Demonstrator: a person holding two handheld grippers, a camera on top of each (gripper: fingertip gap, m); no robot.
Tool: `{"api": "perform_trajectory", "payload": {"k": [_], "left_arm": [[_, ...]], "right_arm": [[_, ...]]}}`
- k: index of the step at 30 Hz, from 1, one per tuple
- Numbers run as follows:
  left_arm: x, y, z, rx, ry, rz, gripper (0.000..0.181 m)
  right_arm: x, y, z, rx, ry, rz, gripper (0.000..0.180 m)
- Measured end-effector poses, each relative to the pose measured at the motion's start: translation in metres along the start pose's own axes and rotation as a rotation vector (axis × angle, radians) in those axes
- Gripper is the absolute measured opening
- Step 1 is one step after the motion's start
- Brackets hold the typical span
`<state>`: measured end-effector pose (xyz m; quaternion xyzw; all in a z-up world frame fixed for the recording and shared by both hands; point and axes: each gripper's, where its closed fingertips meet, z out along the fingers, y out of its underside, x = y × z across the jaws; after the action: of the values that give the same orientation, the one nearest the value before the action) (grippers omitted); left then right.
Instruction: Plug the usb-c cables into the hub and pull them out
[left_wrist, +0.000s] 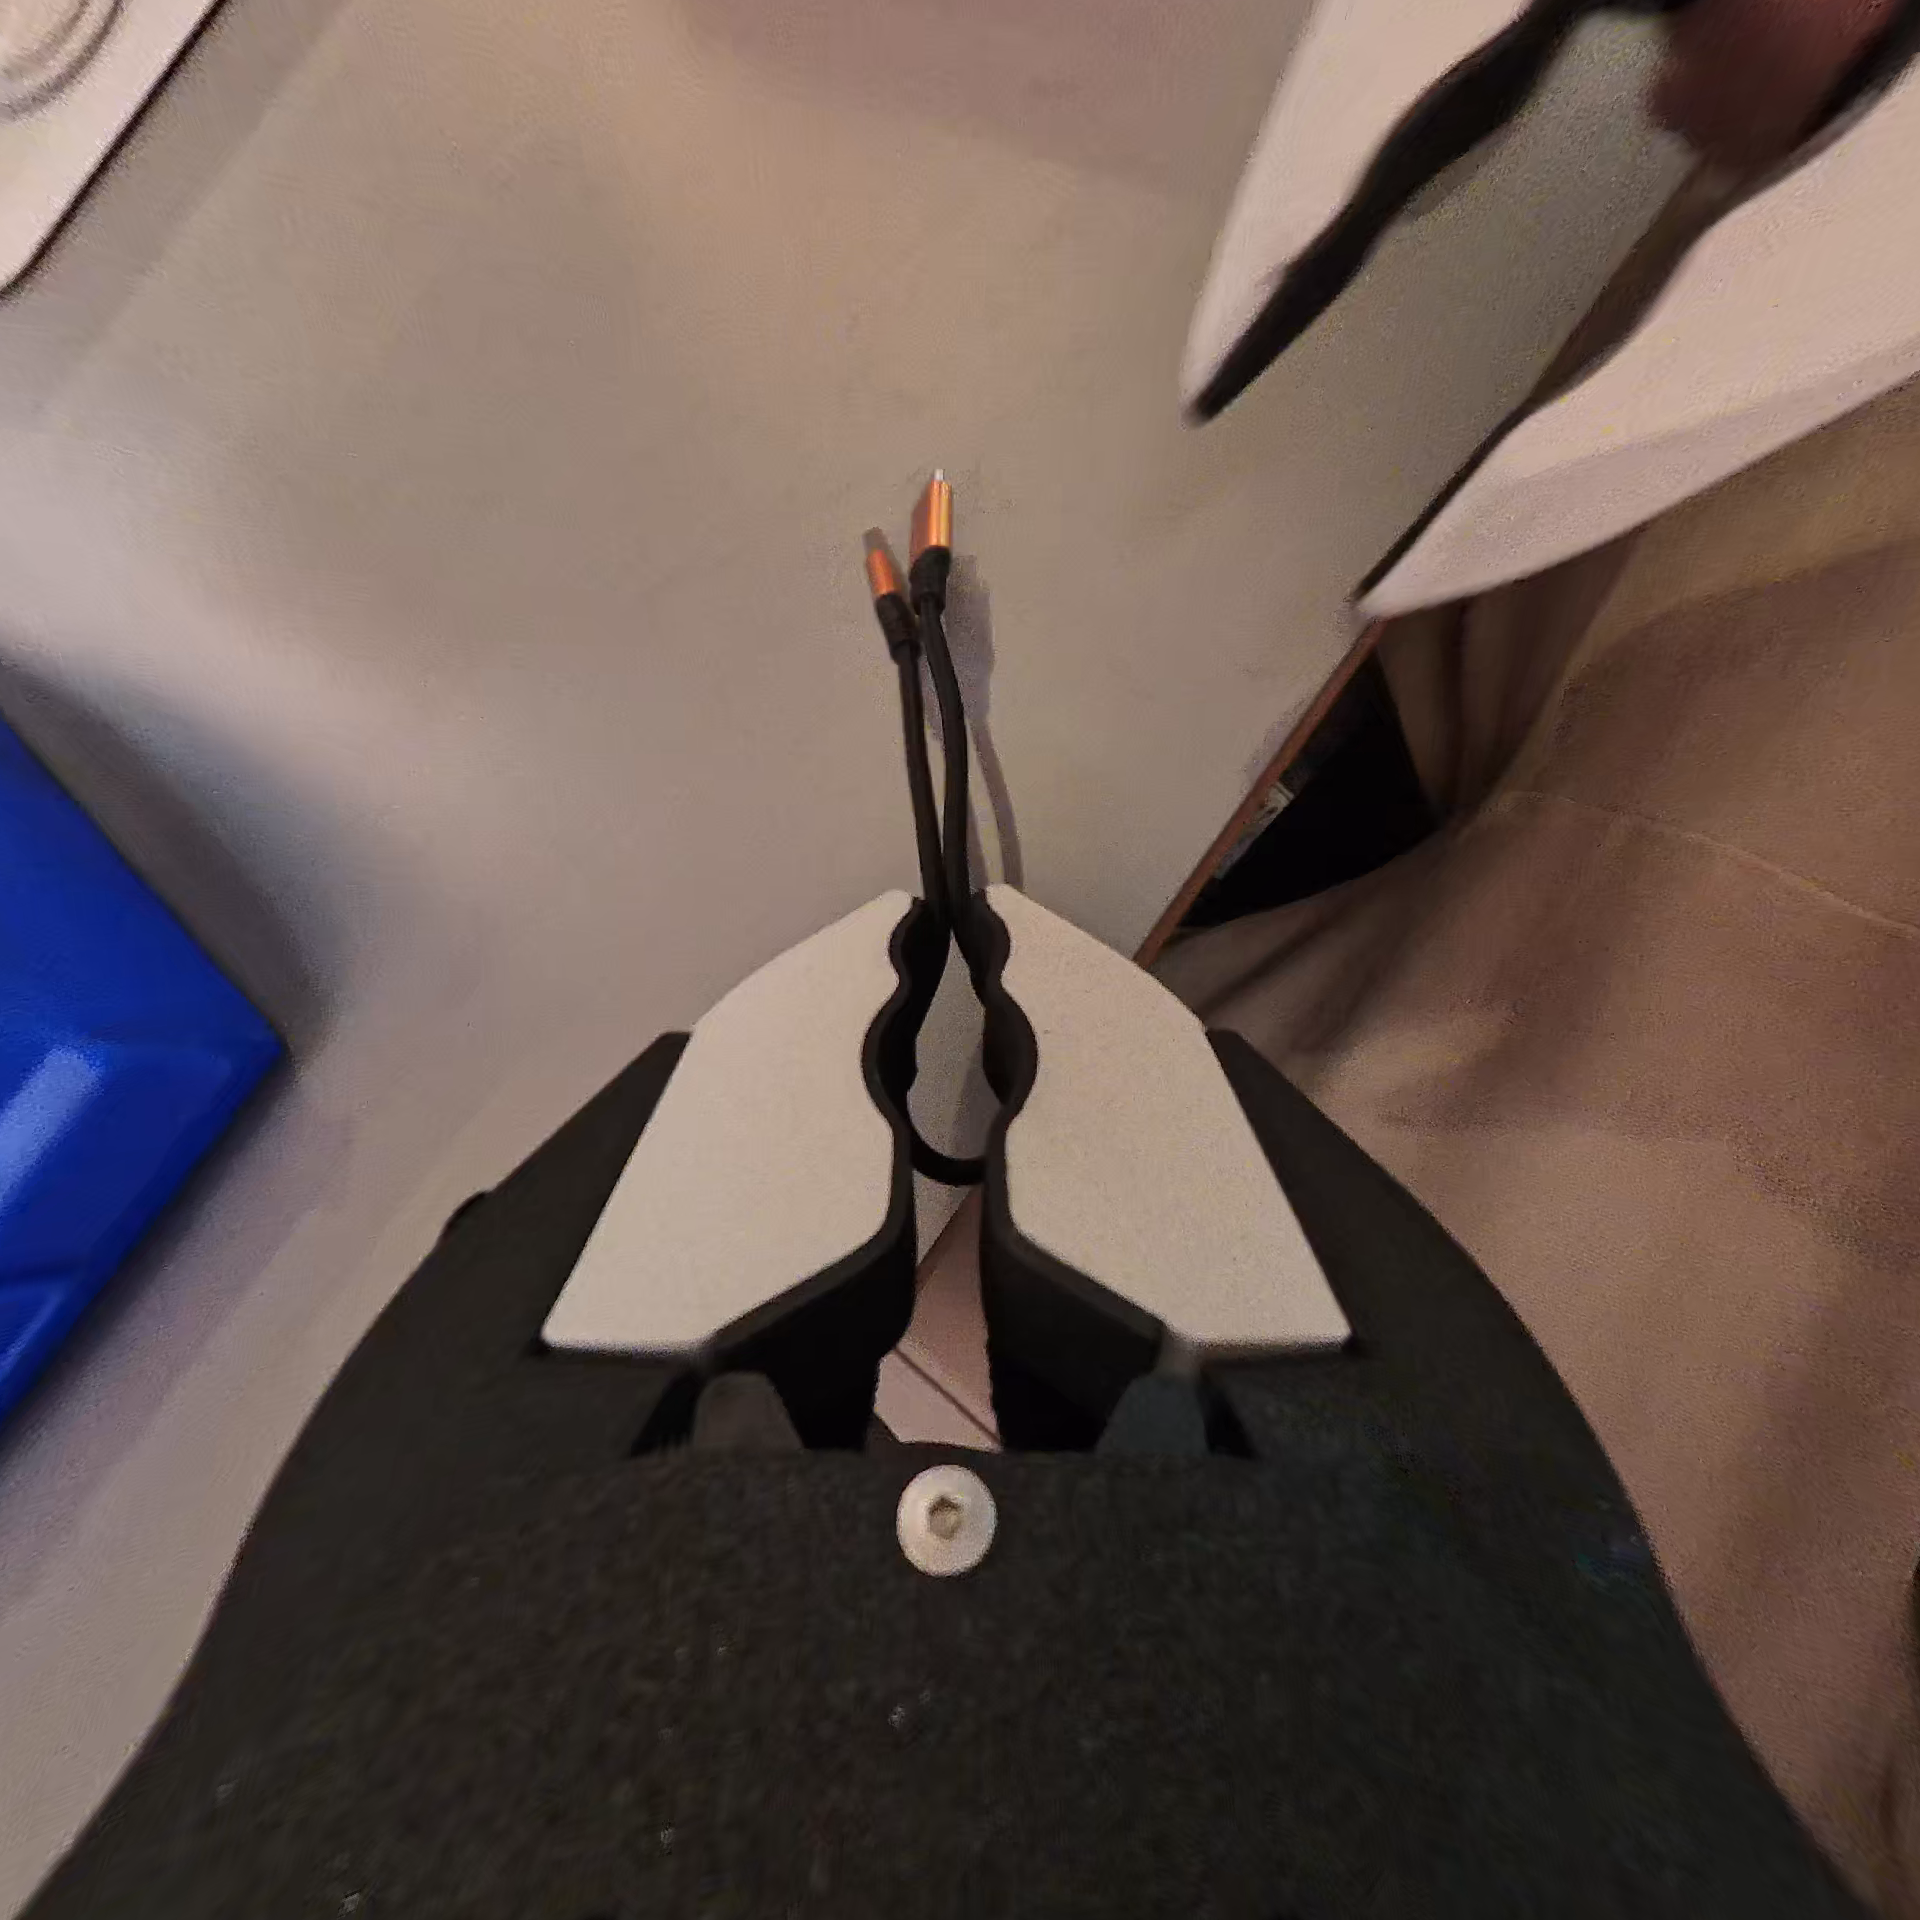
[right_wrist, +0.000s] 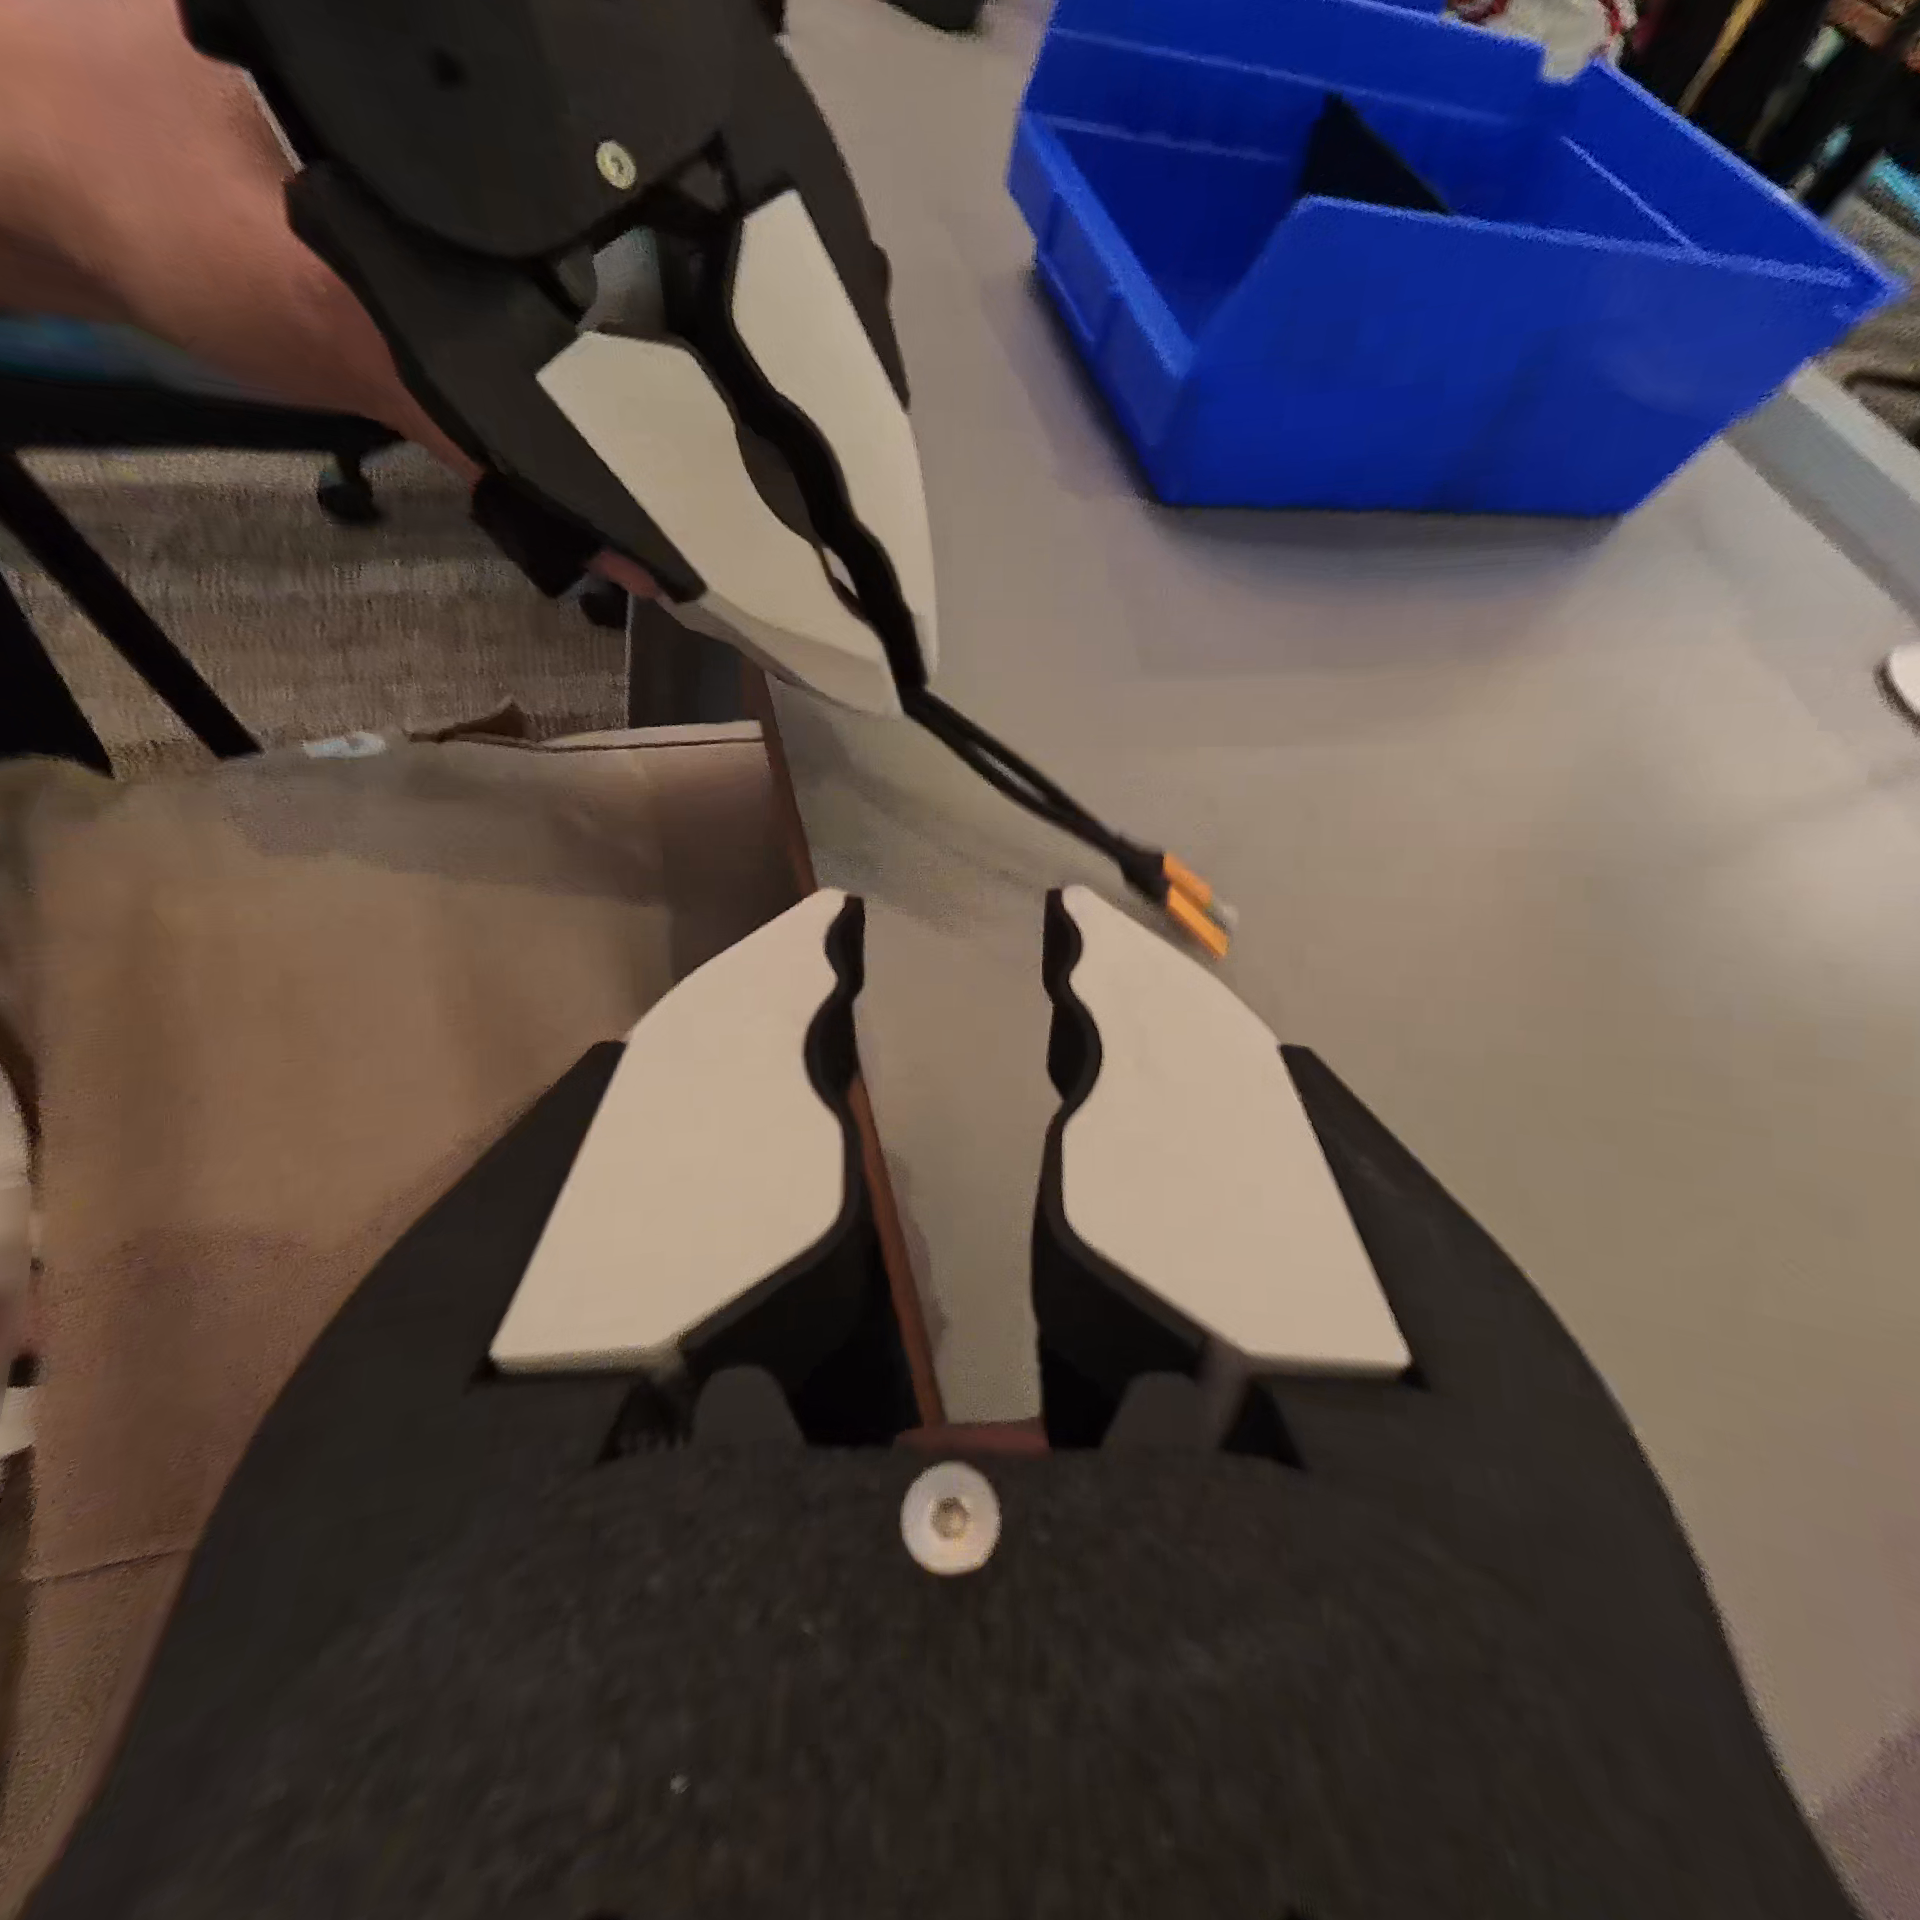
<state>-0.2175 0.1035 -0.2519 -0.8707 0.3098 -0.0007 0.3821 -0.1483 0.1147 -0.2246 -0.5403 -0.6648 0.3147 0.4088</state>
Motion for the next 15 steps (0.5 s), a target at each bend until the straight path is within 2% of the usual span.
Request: {"api": "perform_trajectory", "payload": {"k": [4, 6, 8, 10, 11, 14, 15], "left_arm": [[0.023, -0.016, -0.001, 0.037, 0.066, 0.017, 0.006], [0.029, -0.022, -0.001, 0.053, 0.086, 0.012, 0.006], [0.030, -0.025, -0.002, 0.059, 0.078, 0.010, 0.006], [0.026, -0.031, -0.006, 0.116, 0.059, 0.007, 0.006], [0.026, -0.035, -0.009, 0.161, 0.070, -0.025, 0.011], [0.013, -0.037, -0.017, 0.263, 0.046, -0.130, 0.045], [0.010, -0.034, -0.019, 0.283, 0.059, -0.156, 0.047]], "right_arm": [[-0.005, 0.001, 0.028, -0.073, -0.055, -0.188, 0.033], [-0.002, 0.007, 0.042, -0.121, -0.030, -0.273, 0.033], [-0.002, 0.010, 0.047, -0.148, -0.022, -0.341, 0.011], [-0.002, 0.007, 0.045, -0.144, -0.014, -0.352, 0.004], [-0.002, 0.006, 0.041, -0.136, -0.017, -0.348, 0.003], [0.013, 0.011, 0.026, -0.152, 0.026, -0.349, 0.004], [0.021, 0.012, 0.017, -0.155, 0.053, -0.348, 0.004]]}}
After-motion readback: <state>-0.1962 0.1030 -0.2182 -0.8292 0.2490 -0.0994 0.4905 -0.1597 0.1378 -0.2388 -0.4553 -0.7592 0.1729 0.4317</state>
